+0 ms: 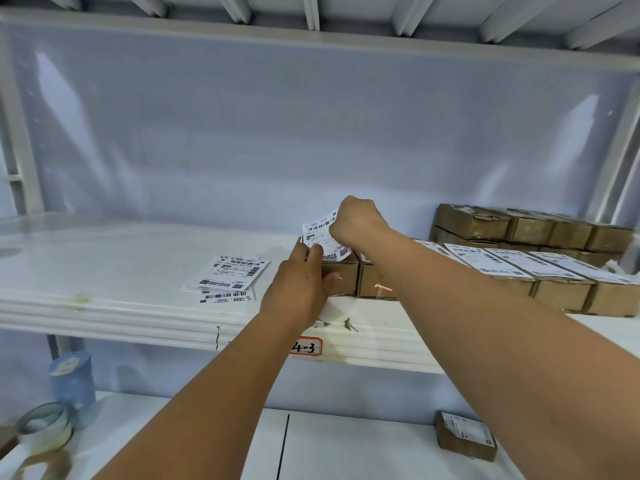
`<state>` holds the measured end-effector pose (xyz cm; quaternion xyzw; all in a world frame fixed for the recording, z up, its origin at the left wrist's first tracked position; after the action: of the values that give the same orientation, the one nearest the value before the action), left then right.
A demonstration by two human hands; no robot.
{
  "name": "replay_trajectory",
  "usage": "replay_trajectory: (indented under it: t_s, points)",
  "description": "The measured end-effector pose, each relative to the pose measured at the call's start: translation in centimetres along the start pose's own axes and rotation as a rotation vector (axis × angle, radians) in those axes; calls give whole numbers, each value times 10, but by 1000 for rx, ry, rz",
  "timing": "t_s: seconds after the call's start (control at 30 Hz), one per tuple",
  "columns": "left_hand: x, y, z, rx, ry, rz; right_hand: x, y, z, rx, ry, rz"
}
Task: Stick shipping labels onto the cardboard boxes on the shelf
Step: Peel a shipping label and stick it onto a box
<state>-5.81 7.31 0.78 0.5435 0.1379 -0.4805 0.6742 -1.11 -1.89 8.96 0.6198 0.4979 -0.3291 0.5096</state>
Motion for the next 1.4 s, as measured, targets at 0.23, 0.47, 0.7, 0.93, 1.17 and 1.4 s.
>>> replay_trajectory:
  t_s: [0.23, 0.47, 0.7, 0.93, 1.17, 1.4]
  points:
    - [0, 0, -2, 6, -30, 16, -4, -8, 2, -60, -215, 163]
    - [0, -1, -2, 4, -49, 14, -6, -5, 7, -110, -167, 277]
    - [-2, -2, 0, 14, 17, 29, -15, 5, 46, -50, 376, 243]
    - [0, -5, -1, -42, -50, -81, -6, -8, 68, -98, 260, 212]
    - [2, -3, 2, 26, 33, -55, 4, -35, 44, -336, -47, 262]
    - [1, -2, 13, 234, 137, 14, 18, -54, 42, -538, -156, 378]
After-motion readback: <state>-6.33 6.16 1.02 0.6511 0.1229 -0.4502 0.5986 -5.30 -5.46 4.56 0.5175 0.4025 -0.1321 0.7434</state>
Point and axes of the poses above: each hand's wrist, its own y-axis towards the middle knuckle, its own x-axis out of the palm, z = x × y, the point moved 7 cm from there along y, towards the middle knuckle, and after that the axes turned 5 degrees about -y, right-handed, at the moved point
